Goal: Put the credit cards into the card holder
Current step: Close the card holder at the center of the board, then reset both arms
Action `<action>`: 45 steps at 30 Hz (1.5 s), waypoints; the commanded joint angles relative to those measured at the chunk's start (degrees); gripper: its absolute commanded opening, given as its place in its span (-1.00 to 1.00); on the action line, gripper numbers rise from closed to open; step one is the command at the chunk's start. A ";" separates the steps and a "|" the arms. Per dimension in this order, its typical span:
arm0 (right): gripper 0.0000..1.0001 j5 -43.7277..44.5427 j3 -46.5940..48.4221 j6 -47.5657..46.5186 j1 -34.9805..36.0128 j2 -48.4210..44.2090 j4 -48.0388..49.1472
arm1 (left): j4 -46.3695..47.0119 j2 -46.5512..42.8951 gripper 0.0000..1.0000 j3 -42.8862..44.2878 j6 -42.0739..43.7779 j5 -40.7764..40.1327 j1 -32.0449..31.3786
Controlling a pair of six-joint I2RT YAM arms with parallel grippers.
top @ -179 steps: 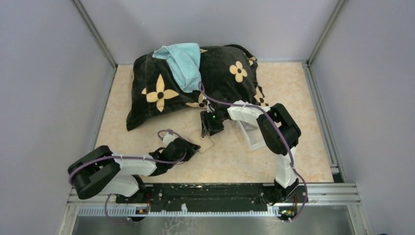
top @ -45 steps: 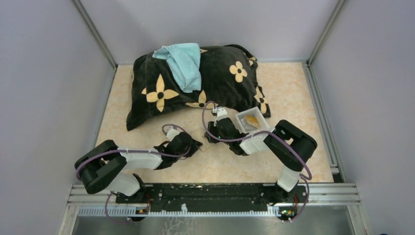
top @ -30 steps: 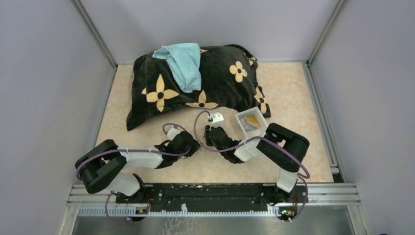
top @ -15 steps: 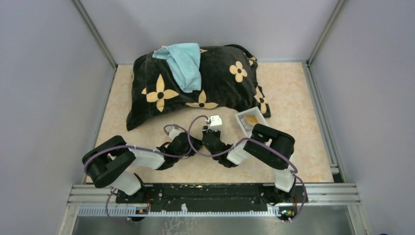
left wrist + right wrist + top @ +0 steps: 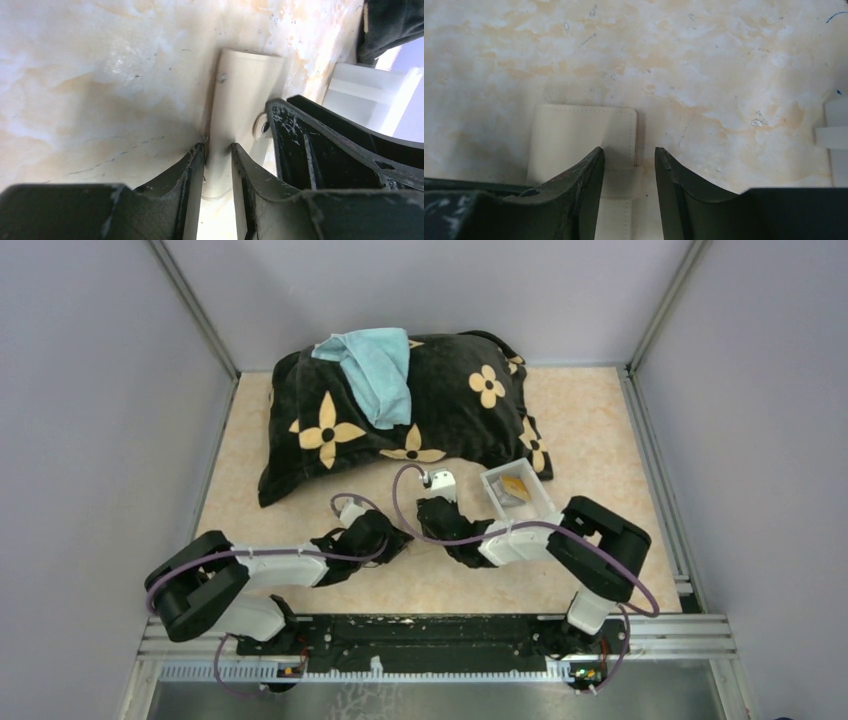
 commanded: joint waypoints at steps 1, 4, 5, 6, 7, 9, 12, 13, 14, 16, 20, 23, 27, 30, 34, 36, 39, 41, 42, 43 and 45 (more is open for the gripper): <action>-0.14 -6.80 3.15 -2.75 -1.93 -5.71 -15.46 | -23.71 -0.42 -0.26 -0.71 3.61 -3.17 0.34; -0.12 -7.26 4.37 -3.38 -2.80 -7.87 -17.42 | -26.78 -2.04 -0.17 0.79 3.54 -3.51 0.36; -0.12 -7.56 4.69 -3.61 -3.09 -8.49 -18.09 | -27.71 -2.64 -0.12 1.19 3.51 -3.65 0.34; -0.11 -7.61 5.00 -3.80 -3.30 -9.03 -18.38 | -28.52 -3.28 -0.07 1.49 3.51 -3.82 0.38; -0.11 -7.42 5.20 -4.08 -3.38 -9.66 -18.81 | -29.14 -4.19 -0.02 1.72 3.50 -4.00 0.33; -0.10 -7.36 5.61 -4.41 -3.83 -10.75 -19.62 | -28.91 -5.95 0.06 1.63 3.96 -4.43 0.29; -0.09 -6.65 6.23 -4.44 -3.93 -12.44 -21.72 | -30.59 -8.17 0.09 2.51 4.15 -5.42 0.25; -0.10 -6.49 6.30 -4.39 -3.96 -12.99 -22.45 | -31.35 -8.75 0.09 2.95 4.46 -5.78 0.29; -0.09 -6.25 6.25 -4.29 -3.98 -13.59 -23.26 | -32.22 -9.25 0.10 3.50 4.80 -6.29 0.25; -0.10 -5.91 6.29 -3.75 -3.94 -14.39 -25.16 | -33.88 -9.89 0.09 4.40 5.40 -6.86 0.27; -0.13 -5.27 5.70 -1.79 -3.94 -15.76 -29.09 | -36.70 -11.72 0.09 5.01 6.40 -7.78 0.32; -0.13 -4.86 3.68 -1.45 -3.95 -18.32 -30.59 | -38.06 -13.40 0.12 4.78 8.67 -9.83 0.40; -0.11 -5.10 1.94 -1.37 -3.91 -23.56 -32.49 | -40.23 -16.27 0.28 7.03 13.63 -13.92 0.94; -0.07 -3.71 2.36 -1.13 -3.97 -28.49 -34.68 | -42.27 -18.17 0.44 10.18 17.11 -17.76 1.85; 0.27 5.58 3.72 0.79 -3.98 -35.24 -40.31 | -41.09 -20.36 0.64 12.70 24.21 -20.18 3.71; 0.29 11.45 2.59 -0.04 -3.96 -38.69 -40.93 | -38.56 -20.69 0.73 13.08 29.46 -20.89 4.47; 0.44 19.24 0.39 0.75 -4.24 -43.99 -42.98 | -35.66 -19.76 0.87 13.93 36.08 -21.79 5.01; 0.52 20.21 -0.79 1.56 -5.91 -47.14 -45.01 | -34.88 -18.64 0.96 15.09 38.43 -22.66 5.37; 0.52 19.21 -0.92 1.53 -7.89 -48.46 -45.89 | -34.78 -18.07 0.98 15.73 39.16 -23.34 5.57; 0.55 18.37 -1.04 1.48 -9.32 -49.61 -46.78 | -34.53 -17.44 0.98 16.37 40.21 -23.69 5.86; 0.70 19.28 -1.37 2.05 -11.26 -51.26 -48.61 | -33.70 -16.34 0.98 17.58 42.72 -24.15 6.71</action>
